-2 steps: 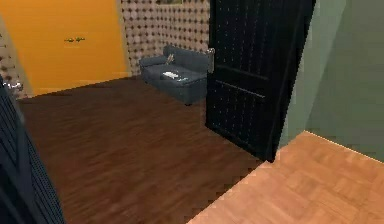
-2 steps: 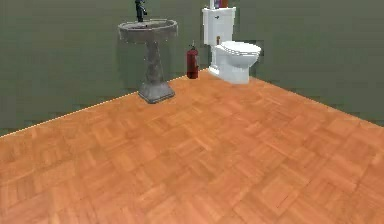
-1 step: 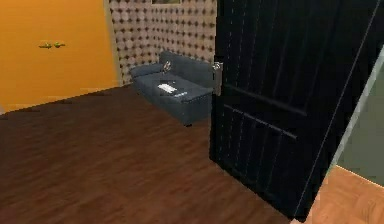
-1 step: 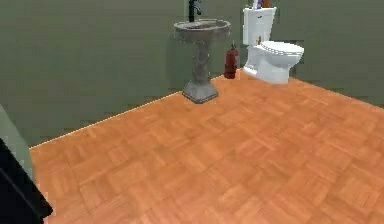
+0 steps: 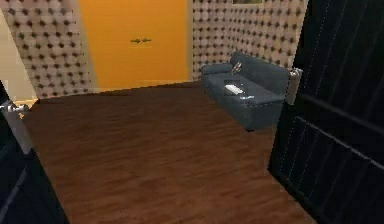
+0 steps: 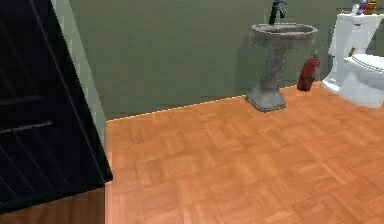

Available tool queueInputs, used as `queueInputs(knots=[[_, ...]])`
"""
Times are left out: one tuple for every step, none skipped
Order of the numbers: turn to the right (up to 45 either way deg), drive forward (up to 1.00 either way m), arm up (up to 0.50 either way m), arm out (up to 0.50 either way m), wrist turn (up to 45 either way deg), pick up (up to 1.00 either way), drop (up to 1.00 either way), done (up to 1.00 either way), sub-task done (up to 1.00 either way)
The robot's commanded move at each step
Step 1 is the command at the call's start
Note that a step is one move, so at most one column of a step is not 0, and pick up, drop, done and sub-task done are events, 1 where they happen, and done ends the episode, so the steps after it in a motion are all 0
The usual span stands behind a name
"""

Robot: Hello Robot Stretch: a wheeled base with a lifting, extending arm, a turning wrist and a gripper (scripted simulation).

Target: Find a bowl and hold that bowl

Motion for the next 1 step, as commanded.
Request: queueInputs(knots=[[0.0, 1.00, 0.00, 0.00, 0.0, 0.00, 0.00, 0.00, 0.00]])
